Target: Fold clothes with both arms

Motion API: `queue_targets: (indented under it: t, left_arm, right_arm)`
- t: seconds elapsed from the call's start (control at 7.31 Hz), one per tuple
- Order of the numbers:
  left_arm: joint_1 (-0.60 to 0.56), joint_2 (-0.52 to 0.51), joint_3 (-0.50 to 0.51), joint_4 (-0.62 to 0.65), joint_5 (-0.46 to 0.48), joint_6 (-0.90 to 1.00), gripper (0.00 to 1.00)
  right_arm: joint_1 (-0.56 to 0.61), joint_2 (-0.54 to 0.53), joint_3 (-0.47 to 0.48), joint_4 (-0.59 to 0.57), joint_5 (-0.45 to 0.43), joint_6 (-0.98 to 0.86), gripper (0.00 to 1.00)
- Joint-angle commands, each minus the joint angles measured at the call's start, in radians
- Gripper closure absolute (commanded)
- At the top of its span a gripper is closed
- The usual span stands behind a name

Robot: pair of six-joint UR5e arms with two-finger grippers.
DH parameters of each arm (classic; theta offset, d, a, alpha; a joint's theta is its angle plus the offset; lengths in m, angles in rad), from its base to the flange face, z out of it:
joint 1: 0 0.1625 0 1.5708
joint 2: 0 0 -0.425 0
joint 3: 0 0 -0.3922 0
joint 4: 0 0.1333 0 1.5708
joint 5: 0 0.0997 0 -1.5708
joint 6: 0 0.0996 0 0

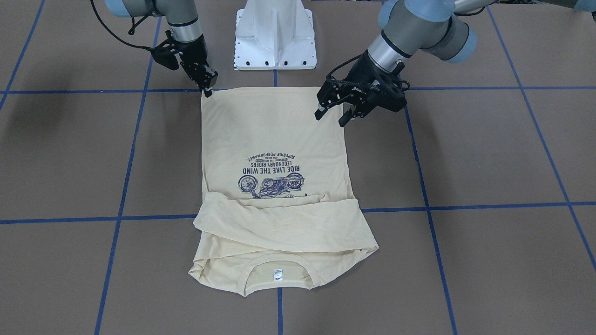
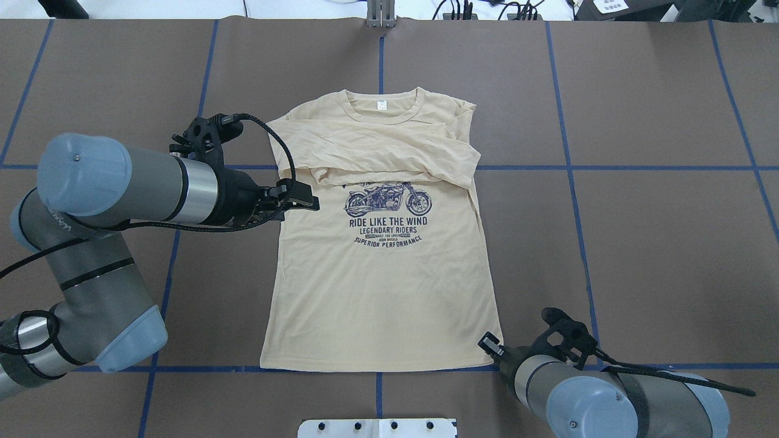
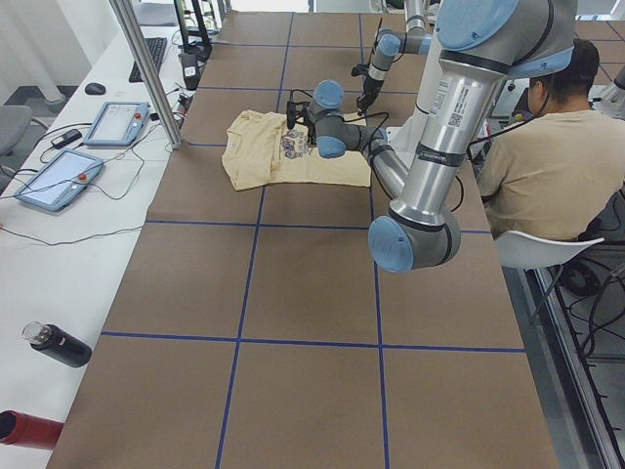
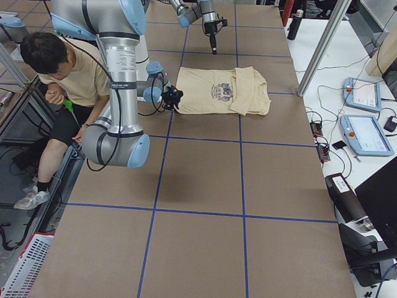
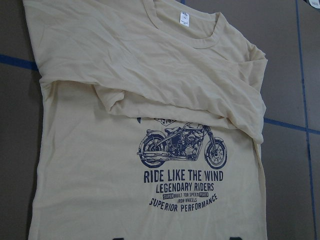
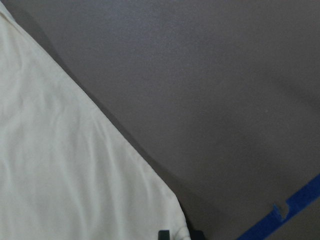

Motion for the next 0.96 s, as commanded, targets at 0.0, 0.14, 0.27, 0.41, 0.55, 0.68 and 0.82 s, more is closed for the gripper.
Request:
queue_targets:
  t: [0.0, 0.14, 0.27, 0.41, 0.55, 0.68, 0.82]
  left_arm:
    - [0.0, -0.004, 0.0, 0.0, 0.0, -0.006, 0.24]
    - [0.0, -0.004, 0.0, 0.001, 0.0, -0.006, 0.24]
    - [0.0, -0.004, 0.002, 0.001, 0.0, -0.006, 0.24]
    - [0.0, -0.005, 0.007, 0.0, 0.0, -0.006, 0.24]
    - [0.001, -0.005, 0.008, 0.0, 0.0, -0.006, 0.24]
    - [0.002, -0.005, 0.011, 0.0, 0.0, -0.006, 0.24]
    - [0.002, -0.005, 0.016, 0.0, 0.0, -0.007, 0.25]
  right_arm:
    - [0.001, -0.001, 0.002, 0.0, 0.0, 0.0, 0.73]
    - [0.001, -0.002, 0.008, 0.0, 0.0, 0.0, 0.74]
    - [-0.001, -0.009, 0.011, 0.0, 0.0, 0.0, 0.75]
    - [-0.002, -0.01, 0.014, 0.0, 0.0, 0.0, 0.82]
    - [-0.004, -0.01, 0.016, 0.0, 0.0, 0.0, 0.99]
    - [-0.005, -0.01, 0.016, 0.0, 0.002, 0.0, 1.0]
    - [-0.01, -0.01, 0.017, 0.0, 0.0, 0.0, 1.0]
